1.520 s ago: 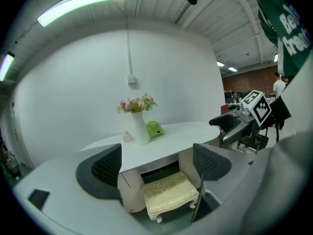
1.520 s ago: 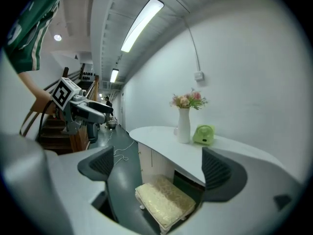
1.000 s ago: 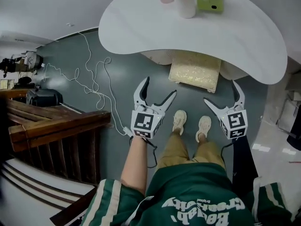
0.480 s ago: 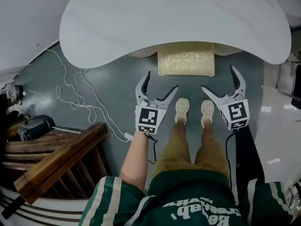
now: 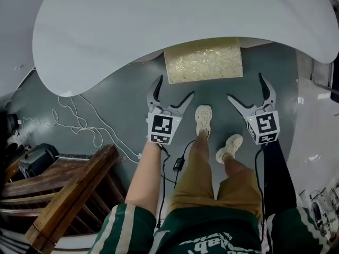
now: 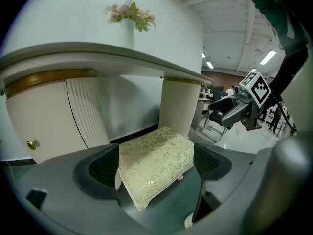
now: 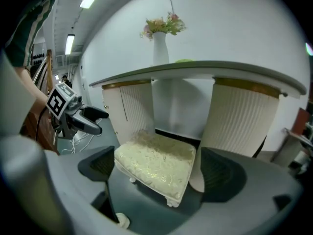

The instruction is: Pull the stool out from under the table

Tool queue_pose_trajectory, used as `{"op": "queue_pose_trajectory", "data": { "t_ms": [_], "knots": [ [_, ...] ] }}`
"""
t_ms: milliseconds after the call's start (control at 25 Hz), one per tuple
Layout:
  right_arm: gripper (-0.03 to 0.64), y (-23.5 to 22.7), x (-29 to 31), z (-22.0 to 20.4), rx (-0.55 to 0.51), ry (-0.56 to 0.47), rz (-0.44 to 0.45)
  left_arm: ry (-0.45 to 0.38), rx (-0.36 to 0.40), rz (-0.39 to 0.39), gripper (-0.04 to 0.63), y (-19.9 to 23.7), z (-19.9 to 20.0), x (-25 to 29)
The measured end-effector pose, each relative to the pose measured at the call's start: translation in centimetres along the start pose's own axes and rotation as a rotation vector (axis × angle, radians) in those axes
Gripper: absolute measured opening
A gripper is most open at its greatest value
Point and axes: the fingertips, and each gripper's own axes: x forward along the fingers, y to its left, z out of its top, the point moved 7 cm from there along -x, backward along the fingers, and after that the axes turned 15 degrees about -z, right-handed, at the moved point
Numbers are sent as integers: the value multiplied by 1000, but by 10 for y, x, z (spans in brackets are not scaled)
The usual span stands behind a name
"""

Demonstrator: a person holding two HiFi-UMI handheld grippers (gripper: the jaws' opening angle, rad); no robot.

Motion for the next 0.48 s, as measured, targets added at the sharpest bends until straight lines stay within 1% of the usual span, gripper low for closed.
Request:
{"op": "queue_pose_trajectory", "data": {
  "t_ms": [80, 120, 200, 240, 360, 480],
  "knots": [
    [565, 3, 10, -15, 6, 7, 4, 22, 17, -2, 460, 5, -16, 9],
    [565, 4, 16, -25, 9, 11, 8, 39, 41, 7, 459, 6, -25, 13],
    [565, 5, 30, -47, 1, 21, 17, 78, 86, 45, 459, 12, -45, 20],
    [565, 3, 37, -59, -9, 28, 18, 89, 89, 64, 459, 15, -55, 24],
    [565, -4, 60, -97, -26, 59, 0, 96, 48, 96, 459, 21, -86, 36],
    [565, -7, 80, -131, -23, 79, -21, 121, 20, 94, 459, 28, -120, 45]
  ]
}}
